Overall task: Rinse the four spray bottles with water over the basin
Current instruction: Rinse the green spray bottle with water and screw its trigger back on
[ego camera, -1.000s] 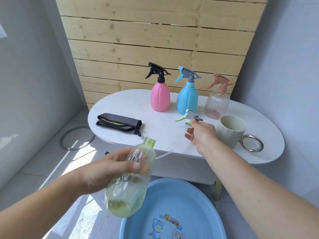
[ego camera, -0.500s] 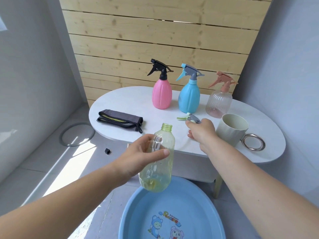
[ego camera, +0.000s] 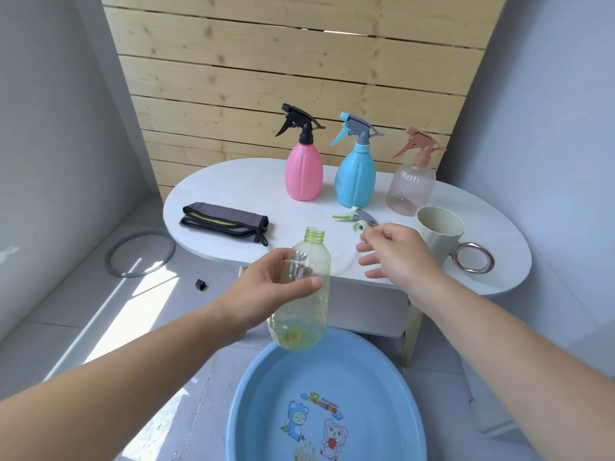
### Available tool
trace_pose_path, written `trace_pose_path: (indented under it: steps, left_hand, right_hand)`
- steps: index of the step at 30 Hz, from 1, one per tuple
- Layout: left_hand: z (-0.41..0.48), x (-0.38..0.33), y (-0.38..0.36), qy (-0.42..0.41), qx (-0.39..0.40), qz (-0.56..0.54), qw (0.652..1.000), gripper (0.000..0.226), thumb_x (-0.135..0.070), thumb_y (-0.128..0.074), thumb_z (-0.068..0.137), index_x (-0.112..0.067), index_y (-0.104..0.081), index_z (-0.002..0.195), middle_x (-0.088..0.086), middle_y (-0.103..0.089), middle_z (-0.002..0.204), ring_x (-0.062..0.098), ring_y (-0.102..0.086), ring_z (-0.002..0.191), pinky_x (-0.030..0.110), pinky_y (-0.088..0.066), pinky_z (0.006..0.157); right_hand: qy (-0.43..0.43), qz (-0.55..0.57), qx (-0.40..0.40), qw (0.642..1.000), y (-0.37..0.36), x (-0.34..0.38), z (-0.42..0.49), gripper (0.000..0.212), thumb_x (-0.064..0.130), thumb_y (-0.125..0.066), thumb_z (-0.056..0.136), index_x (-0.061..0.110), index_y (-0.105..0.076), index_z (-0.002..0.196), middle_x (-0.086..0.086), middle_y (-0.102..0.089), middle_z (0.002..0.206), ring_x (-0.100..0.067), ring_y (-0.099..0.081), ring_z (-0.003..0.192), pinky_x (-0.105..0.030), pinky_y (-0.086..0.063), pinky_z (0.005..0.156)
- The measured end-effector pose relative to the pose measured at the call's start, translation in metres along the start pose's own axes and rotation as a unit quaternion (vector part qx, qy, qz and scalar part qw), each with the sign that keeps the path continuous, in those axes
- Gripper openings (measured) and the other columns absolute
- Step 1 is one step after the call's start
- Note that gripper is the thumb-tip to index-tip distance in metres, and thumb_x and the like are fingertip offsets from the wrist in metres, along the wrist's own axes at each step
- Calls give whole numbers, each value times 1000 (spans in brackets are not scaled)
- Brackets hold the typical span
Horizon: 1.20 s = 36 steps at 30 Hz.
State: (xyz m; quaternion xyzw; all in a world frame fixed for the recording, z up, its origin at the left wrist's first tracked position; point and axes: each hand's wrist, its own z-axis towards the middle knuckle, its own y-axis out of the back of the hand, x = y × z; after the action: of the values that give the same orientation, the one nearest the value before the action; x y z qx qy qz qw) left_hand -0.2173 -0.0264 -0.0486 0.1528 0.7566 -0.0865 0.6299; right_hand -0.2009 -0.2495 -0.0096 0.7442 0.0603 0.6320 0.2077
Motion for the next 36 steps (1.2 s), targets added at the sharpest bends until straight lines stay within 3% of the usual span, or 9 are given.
trace_pose_path:
  steps: [4,8,11,13,16,19,27,32,36]
  left_hand:
    - [-5,1,0,-11,19,4,1000,58,-34,-84,72,-21,-66,125,2,-77,117,15,-73,111,27,-53,94]
    - [-3,3,-14,-13,53,23,998,58,-37,-86,72,-25,-67,125,3,-76,118,18,-72,114,34,-52,102]
    - [-2,6,-27,-5,66,29,997,55,-37,-86,72,-29,-67,123,6,-76,116,18,-72,112,34,-53,102]
    - [-1,7,-35,-3,77,31,997,56,-37,-86,71,-31,-67,123,6,-76,117,16,-72,112,32,-53,101]
    - [3,7,-45,-1,82,31,996,54,-37,-86,71,-31,-68,122,5,-76,115,14,-73,109,29,-51,97]
    - [7,9,-54,1,86,30,996,57,-39,-87,69,-28,-68,122,5,-77,114,14,-73,108,29,-51,96]
    - [6,12,-68,-8,93,36,995,68,-48,-88,61,-27,-69,122,6,-76,118,16,-72,112,32,-51,101]
    - [-2,18,-58,-8,109,51,993,71,-44,-89,63,-28,-66,129,1,-74,124,15,-70,119,35,-50,105]
    - [-15,40,-34,23,133,97,986,74,-42,-90,63,-27,-65,131,-2,-74,127,14,-67,123,35,-50,106]
  right_hand:
    - [97,-90,-122,984,33,0,-18,19,32,-55,96,20,-66,85,-1,-70,84,-18,-66,74,-30,-56,70]
    - [85,-266,-275,920,84,-20,-9,25,36,-52,95,22,-63,113,-5,-56,120,-26,-54,111,-38,-47,87]
    - [-52,-303,-222,925,109,-41,-1,53,46,-47,96,19,-45,142,-14,-37,144,-34,-37,132,-45,-41,102]
    - [-91,-257,-185,944,116,-50,1,55,47,-46,96,17,-45,143,-13,-41,142,-33,-47,117,-41,-43,92]
    - [-88,-188,-159,965,122,-57,4,47,36,-49,95,-4,-55,120,-18,-57,98,-30,-51,81,-39,-44,75]
    - [-85,-112,-159,977,127,-64,5,43,30,-52,97,-11,-55,109,-22,-55,86,-36,-61,72,-57,-56,86]
    - [-82,75,-94,989,140,-66,-4,19,25,-56,102,12,-59,89,-16,-63,108,-34,-69,90,-35,-59,81]
    - [-40,196,34,979,142,-58,-39,18,10,-55,100,4,-65,86,-18,-64,100,-31,-64,102,-43,-55,97]
    - [-57,144,128,980,132,-84,-62,22,8,-53,100,2,-70,88,-15,-71,103,-25,-67,106,-42,-54,98]
